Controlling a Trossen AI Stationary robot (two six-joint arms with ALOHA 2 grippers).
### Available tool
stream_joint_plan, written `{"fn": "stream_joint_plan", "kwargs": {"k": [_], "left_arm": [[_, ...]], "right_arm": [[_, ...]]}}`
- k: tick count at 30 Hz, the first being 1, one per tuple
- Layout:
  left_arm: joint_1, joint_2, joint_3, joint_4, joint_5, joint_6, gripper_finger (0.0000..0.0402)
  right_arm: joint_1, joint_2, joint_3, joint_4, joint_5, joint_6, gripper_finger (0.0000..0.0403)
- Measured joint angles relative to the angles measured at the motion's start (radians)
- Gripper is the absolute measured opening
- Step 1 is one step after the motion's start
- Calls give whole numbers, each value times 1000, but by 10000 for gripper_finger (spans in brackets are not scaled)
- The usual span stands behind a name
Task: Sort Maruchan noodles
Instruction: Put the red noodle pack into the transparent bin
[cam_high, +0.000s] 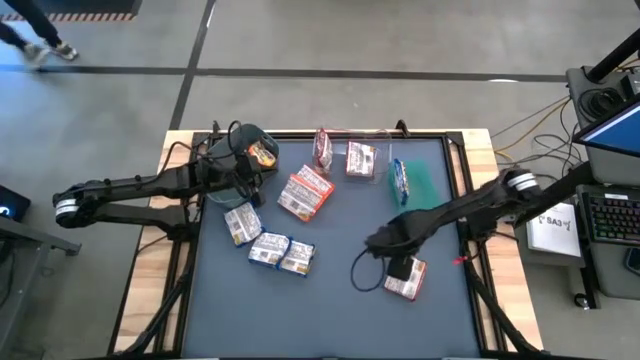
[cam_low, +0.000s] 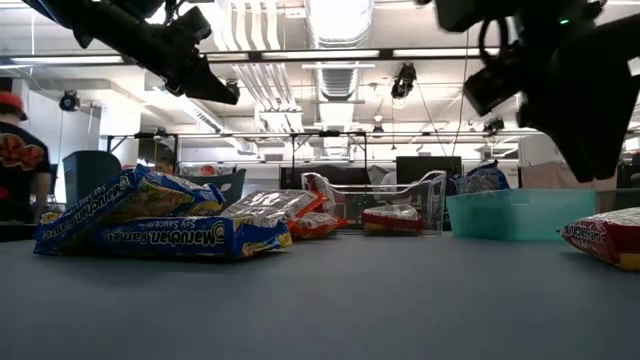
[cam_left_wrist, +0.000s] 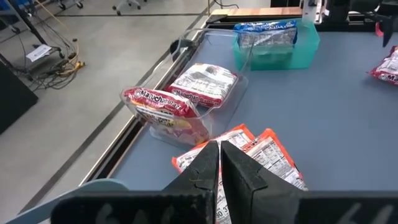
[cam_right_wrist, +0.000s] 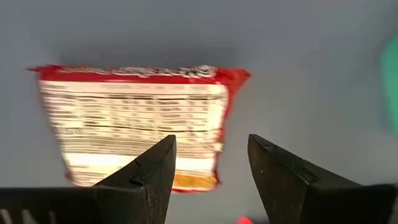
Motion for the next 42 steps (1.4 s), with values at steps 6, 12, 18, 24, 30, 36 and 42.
{"fn": "stream_joint_plan", "kwargs": {"k": [6,12,18,24,30,36,42], "left_arm": [[0,0,0,2,0,-1,0],[0,0,-1,4,0,-9,0],[0,0,-7,4,0,-23,0],[0,0,-7,3,0,-37,0],[0,0,-11,4,0,-62,0],[-1,0,-11,44,0,-99,0],[-1,0,-11,104,28,-125,0]], "right_arm": [[0,-217,-236,300,-11,134,187],[0,-321,-386,357,12,212,187],[0,-332,-439,399,5,201,187],[0,-326,-471,498,-13,198,187],[-1,-323,-503,549,-12,197,186],[-1,-324,-528,573,-13,199,144],[0,-324,-531,603,-16,182,35]]}}
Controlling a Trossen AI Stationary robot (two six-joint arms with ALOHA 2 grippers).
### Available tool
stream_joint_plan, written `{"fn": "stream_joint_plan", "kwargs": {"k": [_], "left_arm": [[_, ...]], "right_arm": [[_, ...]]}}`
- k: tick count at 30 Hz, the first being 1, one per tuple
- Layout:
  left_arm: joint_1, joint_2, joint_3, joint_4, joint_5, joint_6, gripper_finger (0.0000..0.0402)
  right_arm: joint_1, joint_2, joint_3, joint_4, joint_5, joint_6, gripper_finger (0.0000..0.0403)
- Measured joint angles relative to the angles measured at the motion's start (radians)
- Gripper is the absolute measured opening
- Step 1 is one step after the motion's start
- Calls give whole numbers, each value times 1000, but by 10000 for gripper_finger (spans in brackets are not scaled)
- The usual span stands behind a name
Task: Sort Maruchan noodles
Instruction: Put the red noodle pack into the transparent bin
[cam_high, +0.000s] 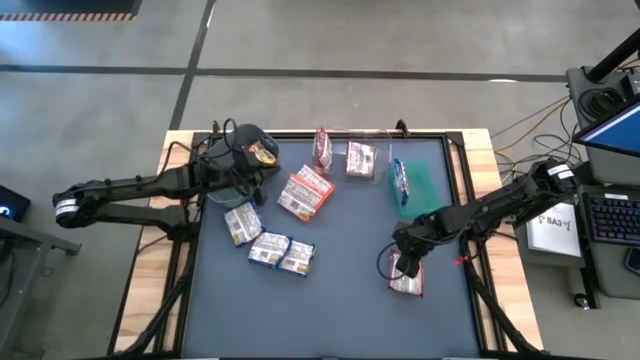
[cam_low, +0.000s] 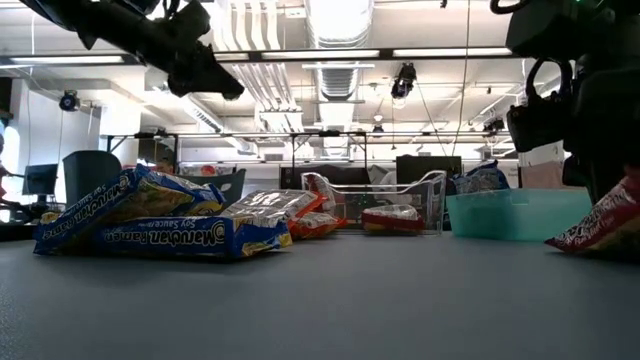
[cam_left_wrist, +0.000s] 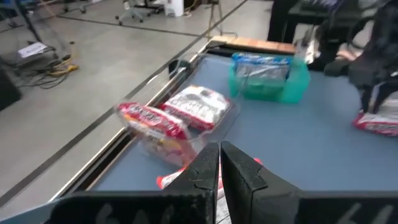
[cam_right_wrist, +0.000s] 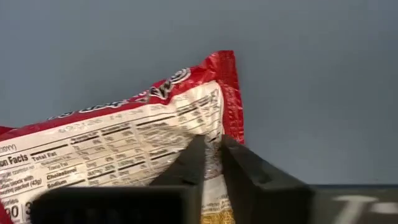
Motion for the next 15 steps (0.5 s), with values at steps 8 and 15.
{"fn": "stream_joint_plan", "kwargs": {"k": [8,15], "left_arm": [[-2,0,-2,70,173,-93,0],[-40,8,-3,113,199,-138,0]], "right_arm": [[0,-11,60,24,190,-85,9],[0,-11,154,16,364,-232,8]]}}
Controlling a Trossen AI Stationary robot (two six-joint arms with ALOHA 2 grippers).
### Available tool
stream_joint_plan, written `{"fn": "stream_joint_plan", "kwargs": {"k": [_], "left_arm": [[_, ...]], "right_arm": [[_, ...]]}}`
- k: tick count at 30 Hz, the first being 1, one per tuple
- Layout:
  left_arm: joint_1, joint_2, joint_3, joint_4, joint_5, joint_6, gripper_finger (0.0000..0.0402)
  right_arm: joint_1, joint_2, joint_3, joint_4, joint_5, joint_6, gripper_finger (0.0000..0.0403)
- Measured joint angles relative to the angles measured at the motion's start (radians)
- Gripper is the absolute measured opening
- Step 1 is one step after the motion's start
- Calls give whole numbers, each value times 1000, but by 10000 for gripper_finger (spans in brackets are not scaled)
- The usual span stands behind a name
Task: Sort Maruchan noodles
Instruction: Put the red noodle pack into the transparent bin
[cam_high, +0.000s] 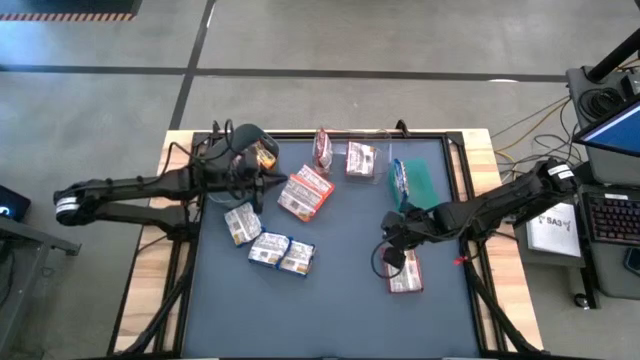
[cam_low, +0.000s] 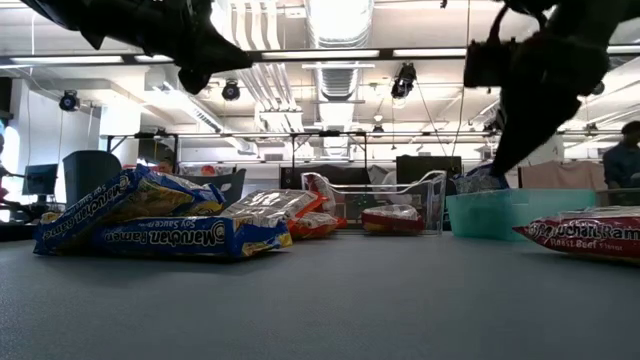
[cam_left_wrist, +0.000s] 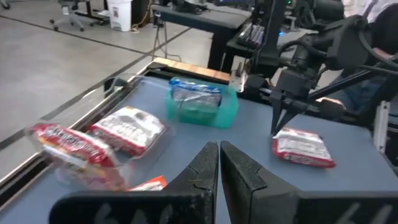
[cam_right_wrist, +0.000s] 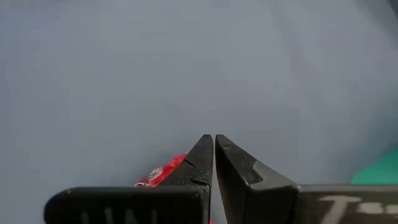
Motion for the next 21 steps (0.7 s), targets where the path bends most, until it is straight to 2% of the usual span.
{"fn": "stream_joint_plan", "kwargs": {"k": [2,7,14,18,21], "left_arm": [[-15,16,-1,25,0,-8,0],[-72,93,-1,135,0,-42,0],[-186,253,1,332,-8,-48,0],[-229,344,48,346,-40,-51,0],[-248,411,94,334,-44,-51,0]], "right_arm": [[0,-2,24,-35,-17,41,8],[12,-24,28,-105,-193,241,8],[121,-94,9,-268,-211,467,8],[122,-112,9,-392,-236,663,8],[137,-91,9,-442,-280,732,8]]}}
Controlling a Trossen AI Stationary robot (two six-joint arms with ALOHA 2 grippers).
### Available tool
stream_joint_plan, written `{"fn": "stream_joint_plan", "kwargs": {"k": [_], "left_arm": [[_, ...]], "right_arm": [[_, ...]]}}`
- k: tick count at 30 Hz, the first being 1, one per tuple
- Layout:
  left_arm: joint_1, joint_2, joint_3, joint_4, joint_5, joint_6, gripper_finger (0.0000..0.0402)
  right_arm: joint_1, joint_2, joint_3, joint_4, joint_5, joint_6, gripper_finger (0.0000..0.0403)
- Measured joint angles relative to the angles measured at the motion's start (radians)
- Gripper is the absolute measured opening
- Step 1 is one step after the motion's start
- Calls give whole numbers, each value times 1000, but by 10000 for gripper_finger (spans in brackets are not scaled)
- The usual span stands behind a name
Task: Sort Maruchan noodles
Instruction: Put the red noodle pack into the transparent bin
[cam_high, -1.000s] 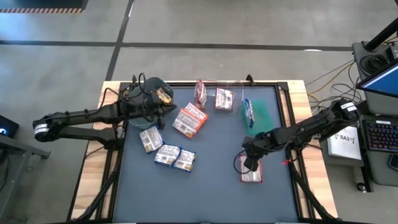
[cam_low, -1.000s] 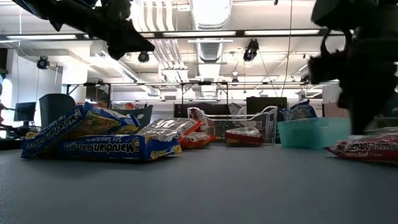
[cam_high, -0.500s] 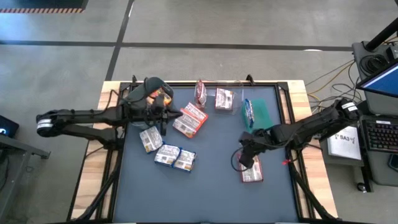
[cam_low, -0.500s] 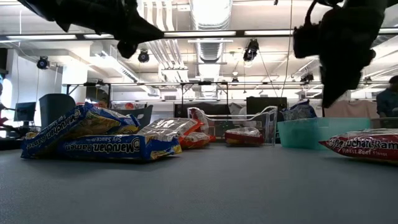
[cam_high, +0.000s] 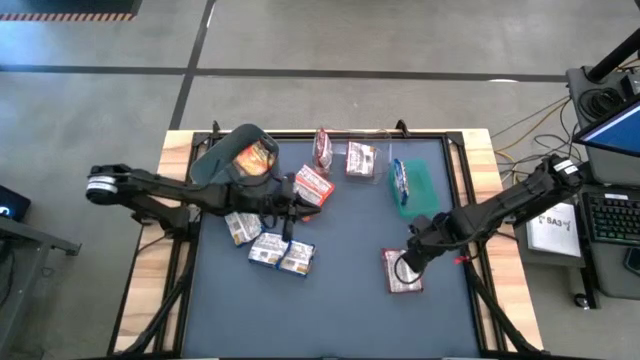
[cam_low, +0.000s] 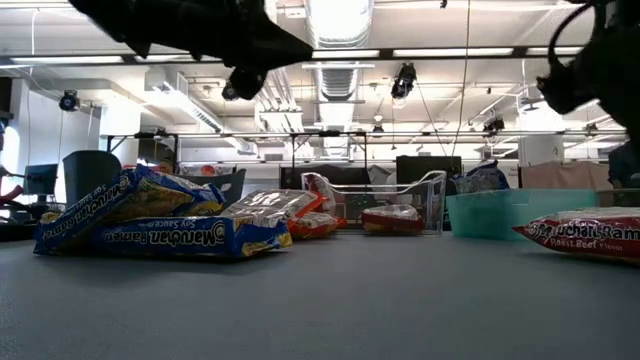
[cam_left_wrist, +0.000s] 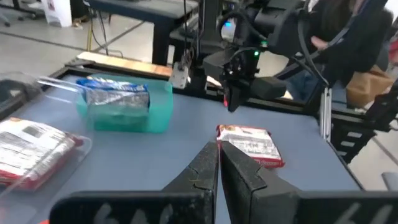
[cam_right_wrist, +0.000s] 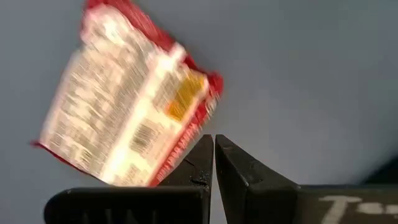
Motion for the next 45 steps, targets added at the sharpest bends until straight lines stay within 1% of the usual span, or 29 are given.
{"fn": "stream_joint_plan", "kwargs": {"k": [5,10,13,16,18,20,21,23,27,31,35,40,45], "left_arm": [[-13,87,46,-15,0,9,0],[-35,132,48,-20,-1,8,0],[-61,146,48,-17,-1,-4,0],[-92,152,47,-19,-1,-20,0],[-110,152,47,-20,-1,-33,0],[-127,152,47,-22,-1,-45,0],[-133,152,47,-22,-1,-49,0],[-143,152,47,-29,-1,-52,0],[-156,152,47,-31,-19,-67,0],[-183,193,54,-22,-74,-79,0],[-210,297,86,69,-76,-78,0],[-219,485,229,77,-63,-63,0],[-242,652,373,83,-51,-7,0]], "right_arm": [[28,87,0,16,-13,11,8],[81,200,0,23,-78,36,8],[125,264,2,108,-120,41,8],[159,312,19,281,-141,36,8],[169,342,31,409,-118,20,8],[167,372,56,517,-30,-28,8],[160,387,80,537,25,-58,8],[142,415,132,501,76,-109,8],[135,447,224,285,77,-202,8],[136,405,254,154,78,-239,8],[136,307,198,171,114,-229,8],[134,181,93,208,199,-156,8],[135,105,-10,226,219,-67,8]]}}
